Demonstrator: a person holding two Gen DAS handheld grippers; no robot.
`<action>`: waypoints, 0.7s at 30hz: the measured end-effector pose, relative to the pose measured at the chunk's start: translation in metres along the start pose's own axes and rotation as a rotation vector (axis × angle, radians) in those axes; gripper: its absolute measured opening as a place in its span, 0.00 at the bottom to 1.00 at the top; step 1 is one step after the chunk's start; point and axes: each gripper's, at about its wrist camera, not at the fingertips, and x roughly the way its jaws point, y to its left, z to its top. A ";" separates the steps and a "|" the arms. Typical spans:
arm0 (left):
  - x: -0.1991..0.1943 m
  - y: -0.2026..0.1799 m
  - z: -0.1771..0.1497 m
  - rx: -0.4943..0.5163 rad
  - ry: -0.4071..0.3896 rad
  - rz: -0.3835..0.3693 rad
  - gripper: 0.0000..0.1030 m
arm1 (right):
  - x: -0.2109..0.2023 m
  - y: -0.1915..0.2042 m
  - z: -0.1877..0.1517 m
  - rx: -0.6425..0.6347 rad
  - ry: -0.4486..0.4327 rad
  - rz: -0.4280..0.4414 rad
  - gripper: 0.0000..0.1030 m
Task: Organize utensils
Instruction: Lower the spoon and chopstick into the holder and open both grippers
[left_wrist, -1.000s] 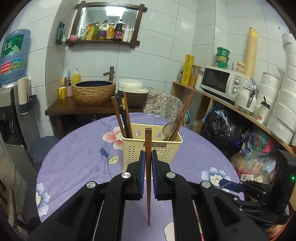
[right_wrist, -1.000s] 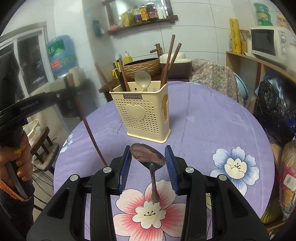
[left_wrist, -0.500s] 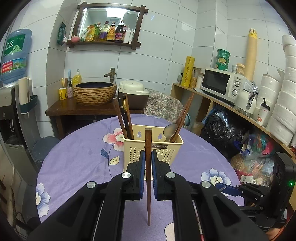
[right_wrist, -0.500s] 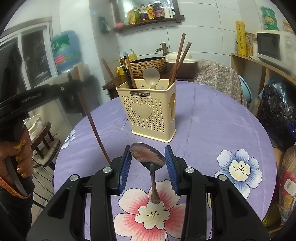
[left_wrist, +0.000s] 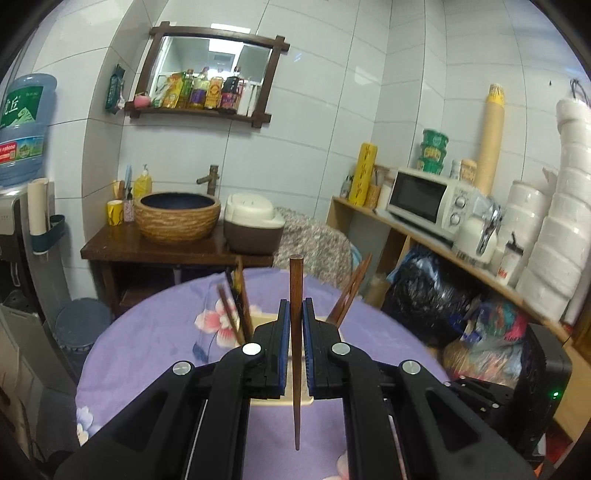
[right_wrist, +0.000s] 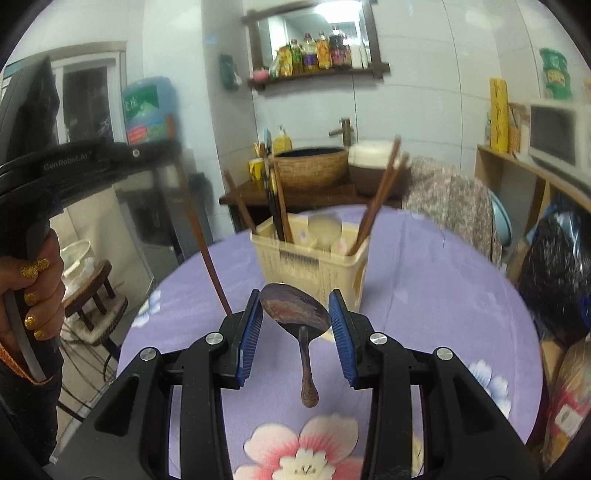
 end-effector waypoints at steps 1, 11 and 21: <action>-0.001 0.000 0.013 -0.011 -0.017 -0.009 0.08 | -0.002 -0.001 0.017 -0.008 -0.032 -0.007 0.37; 0.015 -0.009 0.088 -0.015 -0.208 0.093 0.08 | 0.012 -0.012 0.111 -0.016 -0.202 -0.061 0.37; 0.076 0.009 0.035 -0.036 -0.122 0.164 0.08 | 0.067 -0.029 0.068 0.024 -0.147 -0.083 0.37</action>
